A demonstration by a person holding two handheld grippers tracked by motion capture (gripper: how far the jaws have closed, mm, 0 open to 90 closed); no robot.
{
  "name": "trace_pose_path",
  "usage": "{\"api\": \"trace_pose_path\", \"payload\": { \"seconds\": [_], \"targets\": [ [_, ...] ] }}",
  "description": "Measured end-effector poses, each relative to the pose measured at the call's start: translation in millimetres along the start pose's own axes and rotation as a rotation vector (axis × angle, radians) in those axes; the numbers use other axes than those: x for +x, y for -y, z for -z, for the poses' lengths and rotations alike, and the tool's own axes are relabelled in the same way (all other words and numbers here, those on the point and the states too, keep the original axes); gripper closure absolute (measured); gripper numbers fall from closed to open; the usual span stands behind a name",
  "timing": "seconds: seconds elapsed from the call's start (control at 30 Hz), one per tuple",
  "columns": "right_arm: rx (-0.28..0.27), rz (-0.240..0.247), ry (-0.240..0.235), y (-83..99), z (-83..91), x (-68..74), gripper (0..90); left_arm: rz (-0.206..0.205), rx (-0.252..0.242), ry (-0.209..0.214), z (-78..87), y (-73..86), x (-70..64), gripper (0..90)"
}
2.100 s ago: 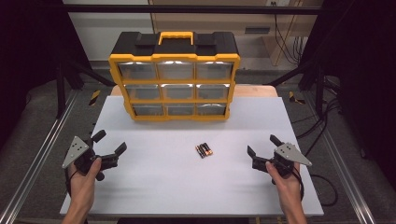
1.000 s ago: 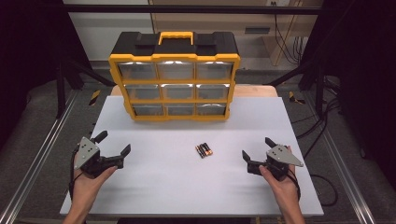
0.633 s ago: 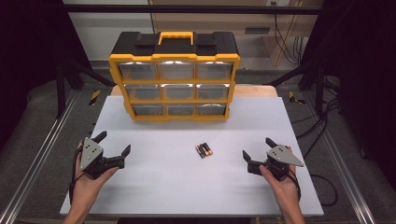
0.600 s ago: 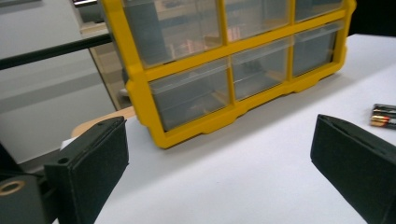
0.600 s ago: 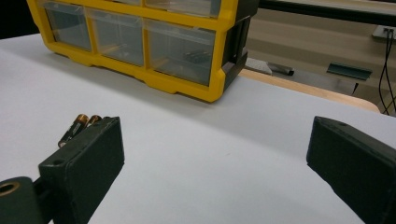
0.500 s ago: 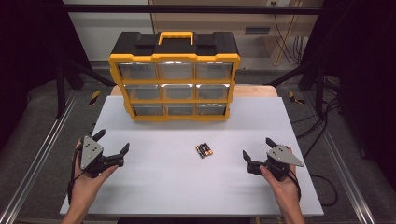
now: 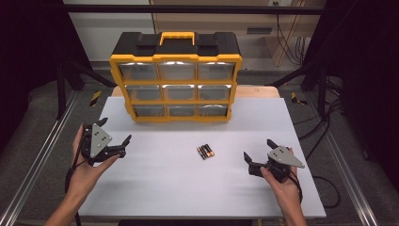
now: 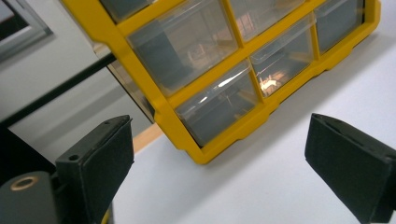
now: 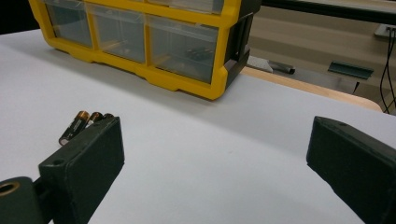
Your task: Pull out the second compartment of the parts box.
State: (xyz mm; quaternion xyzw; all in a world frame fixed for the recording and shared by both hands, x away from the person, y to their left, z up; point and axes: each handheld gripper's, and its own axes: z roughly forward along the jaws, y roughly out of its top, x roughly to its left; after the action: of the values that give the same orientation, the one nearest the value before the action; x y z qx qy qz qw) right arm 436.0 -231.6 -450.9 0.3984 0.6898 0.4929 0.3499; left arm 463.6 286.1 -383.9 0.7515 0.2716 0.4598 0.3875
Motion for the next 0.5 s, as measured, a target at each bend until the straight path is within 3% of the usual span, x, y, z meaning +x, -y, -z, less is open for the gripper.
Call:
{"api": "trace_pose_path", "payload": {
  "seconds": [0.1, 0.37, 0.5],
  "targets": [
    [-0.004, 0.0, -0.002, -0.5, 0.7, 0.2, 4.5, -0.034, 0.001, 0.0, -2.1, -7.3, -1.4, 7.4],
    [-0.005, -0.001, -0.003, -0.6, 0.5, 0.4, 4.5, -0.193, 0.033, -0.016, -13.4, -27.0, -5.3, 9.7],
    [-0.007, 0.003, -0.001, -0.8, 0.8, 0.4, 4.5, -0.232, 0.04, -0.028, -17.6, -35.3, -2.6, 11.0]
  ]
}}
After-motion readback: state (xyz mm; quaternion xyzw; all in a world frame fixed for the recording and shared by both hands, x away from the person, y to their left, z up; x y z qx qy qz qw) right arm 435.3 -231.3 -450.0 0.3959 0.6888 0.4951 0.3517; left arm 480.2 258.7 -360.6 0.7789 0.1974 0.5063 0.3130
